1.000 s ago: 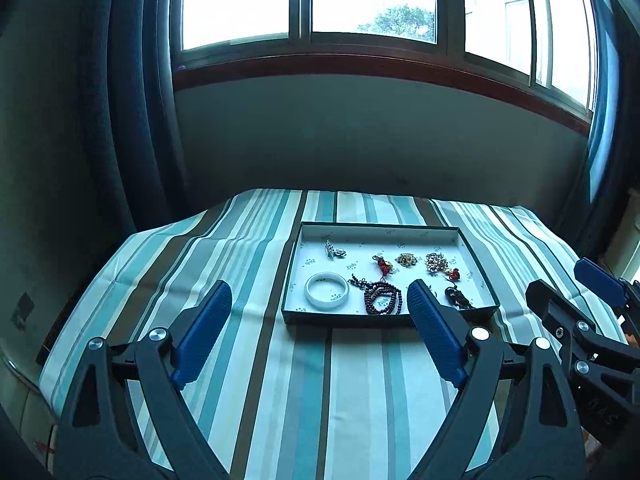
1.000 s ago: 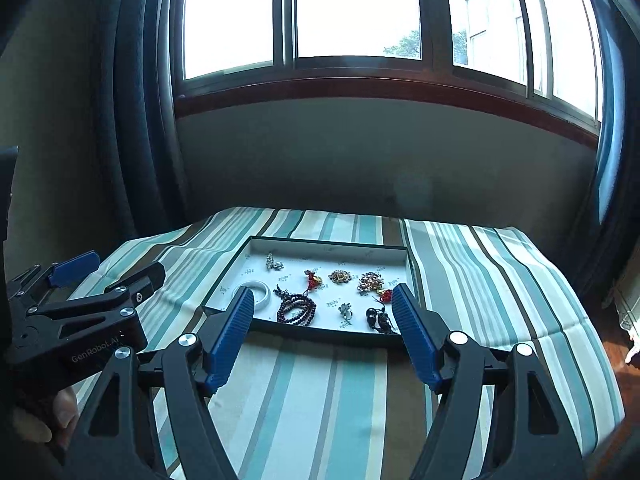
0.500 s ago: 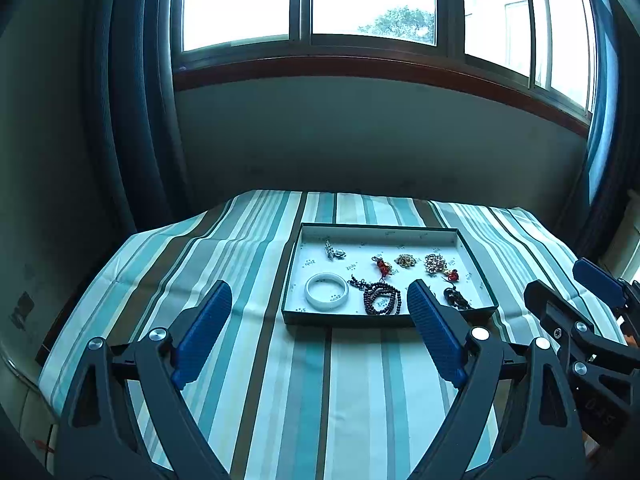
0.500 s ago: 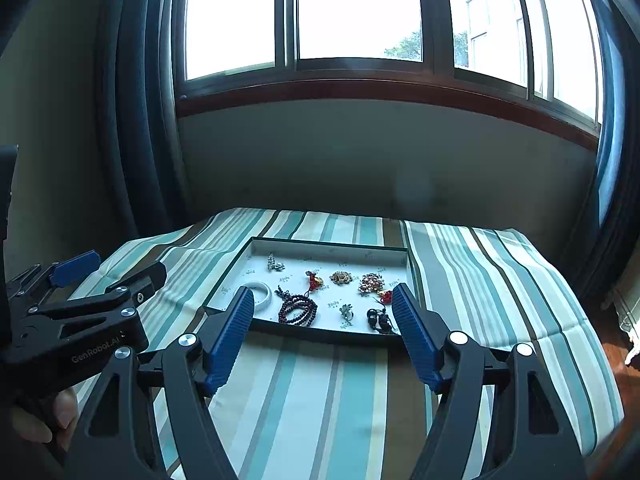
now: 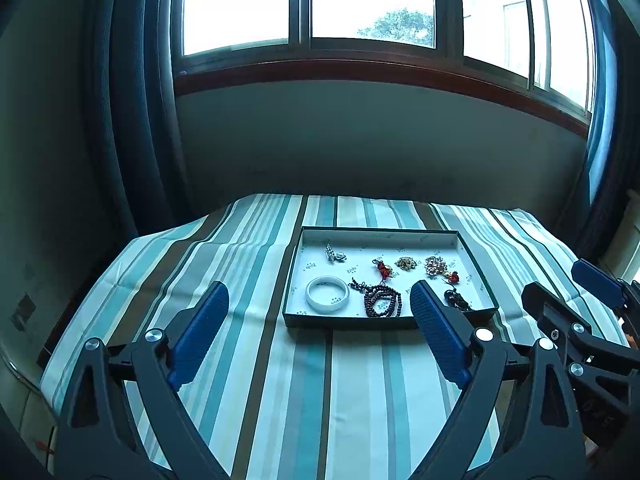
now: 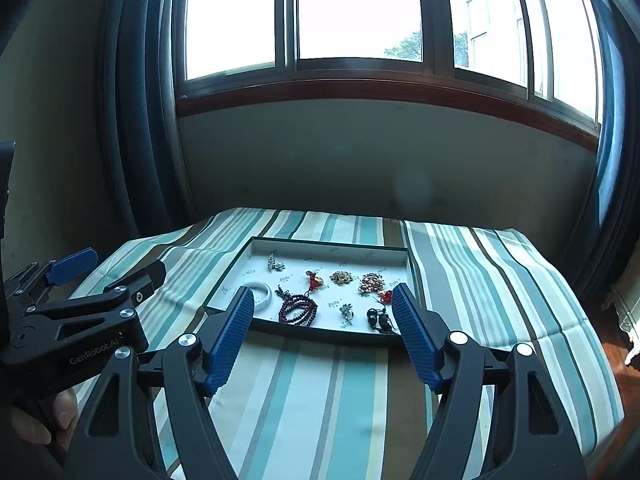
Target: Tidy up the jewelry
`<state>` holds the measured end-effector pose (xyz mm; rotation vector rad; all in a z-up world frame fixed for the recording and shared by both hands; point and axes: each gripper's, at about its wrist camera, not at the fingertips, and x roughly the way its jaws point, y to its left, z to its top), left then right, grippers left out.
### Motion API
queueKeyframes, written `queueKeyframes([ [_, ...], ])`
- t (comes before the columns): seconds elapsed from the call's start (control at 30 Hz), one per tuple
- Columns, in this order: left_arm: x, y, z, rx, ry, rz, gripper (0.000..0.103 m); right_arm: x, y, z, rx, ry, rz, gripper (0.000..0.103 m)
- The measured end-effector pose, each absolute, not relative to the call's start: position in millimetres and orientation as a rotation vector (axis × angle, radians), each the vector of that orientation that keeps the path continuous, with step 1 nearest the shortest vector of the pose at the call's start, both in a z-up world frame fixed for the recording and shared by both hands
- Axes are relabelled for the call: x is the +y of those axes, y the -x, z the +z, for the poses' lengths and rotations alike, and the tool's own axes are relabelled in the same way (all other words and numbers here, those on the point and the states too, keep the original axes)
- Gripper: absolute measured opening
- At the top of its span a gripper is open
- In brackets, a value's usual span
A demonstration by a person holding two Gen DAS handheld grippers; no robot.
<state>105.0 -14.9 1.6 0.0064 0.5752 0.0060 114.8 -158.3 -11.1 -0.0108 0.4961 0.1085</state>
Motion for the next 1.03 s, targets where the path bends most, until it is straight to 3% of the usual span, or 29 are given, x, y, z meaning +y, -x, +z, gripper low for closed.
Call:
queueKeyframes([
  [0.3,-16.6,-103.7,4.9,0.561,-0.034,0.037,0.101,-157.0,-113.8,-10.1,0.494,0.011,0.107,0.071],
  [0.9,-9.8,-114.8,-11.7,0.578,-0.04,0.021,0.101,-164.0,-116.1,-13.3,0.509,0.003,0.092,0.071],
  [1.03,1.9,-131.5,-30.5,0.639,-0.048,0.038,0.101,-178.2,-124.9,-20.3,0.524,-0.024,0.078,0.078],
])
